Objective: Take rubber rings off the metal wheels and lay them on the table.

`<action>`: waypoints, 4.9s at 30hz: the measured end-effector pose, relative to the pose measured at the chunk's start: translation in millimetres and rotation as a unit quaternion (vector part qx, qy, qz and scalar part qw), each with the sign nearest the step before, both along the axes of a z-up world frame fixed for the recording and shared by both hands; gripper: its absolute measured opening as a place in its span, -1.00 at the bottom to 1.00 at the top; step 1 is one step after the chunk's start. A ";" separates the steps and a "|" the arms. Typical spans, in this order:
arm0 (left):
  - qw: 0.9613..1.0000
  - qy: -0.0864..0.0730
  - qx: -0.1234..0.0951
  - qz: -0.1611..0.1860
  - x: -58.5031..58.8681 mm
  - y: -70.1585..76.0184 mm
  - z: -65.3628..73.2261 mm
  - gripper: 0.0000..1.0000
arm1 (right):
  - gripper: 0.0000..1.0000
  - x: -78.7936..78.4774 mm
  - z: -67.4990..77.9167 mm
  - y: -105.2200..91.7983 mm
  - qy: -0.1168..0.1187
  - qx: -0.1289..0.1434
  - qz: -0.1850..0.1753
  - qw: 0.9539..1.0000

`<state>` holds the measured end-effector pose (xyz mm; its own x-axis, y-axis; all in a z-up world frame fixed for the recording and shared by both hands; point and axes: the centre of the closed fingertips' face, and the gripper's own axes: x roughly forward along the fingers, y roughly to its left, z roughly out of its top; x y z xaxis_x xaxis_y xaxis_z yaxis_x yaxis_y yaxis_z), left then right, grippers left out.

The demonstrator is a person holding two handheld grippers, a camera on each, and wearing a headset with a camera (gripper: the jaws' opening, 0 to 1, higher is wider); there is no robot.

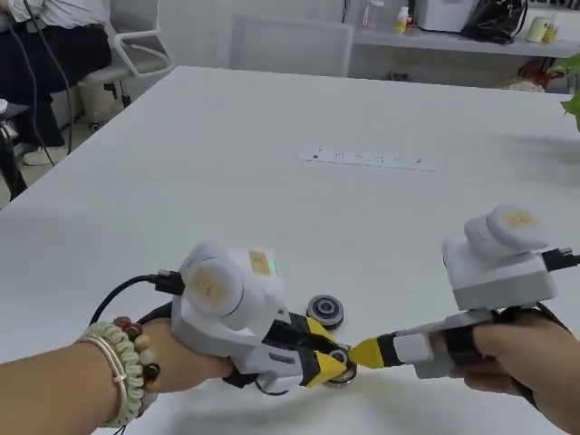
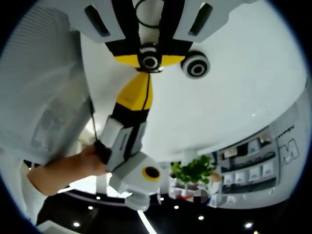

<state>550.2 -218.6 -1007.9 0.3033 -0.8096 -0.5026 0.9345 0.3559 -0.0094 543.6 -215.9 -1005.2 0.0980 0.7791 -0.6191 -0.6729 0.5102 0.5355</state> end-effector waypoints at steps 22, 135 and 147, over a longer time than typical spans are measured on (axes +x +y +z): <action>1.000 0.019 0.010 0.008 0.4 -2.3 1.4 -0.71 | -1.00 -0.3 6.1 5.9 -0.014 0.014 0.015 1.000; 0.981 0.019 -0.070 0.177 -56.9 120.1 78.4 0.38 | -1.00 -27.9 4.2 48.6 -0.022 0.029 0.076 0.996; 0.982 0.028 -0.071 0.175 -58.1 118.7 76.0 0.38 | -1.00 -16.7 -5.0 45.6 -0.060 0.006 0.071 0.996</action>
<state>492.1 -99.9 -931.9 0.5511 -0.7232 -0.4162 0.7516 0.6469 -0.1289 526.9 -170.3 -1010.2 0.0597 0.7974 -0.6005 -0.7970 0.4003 0.4523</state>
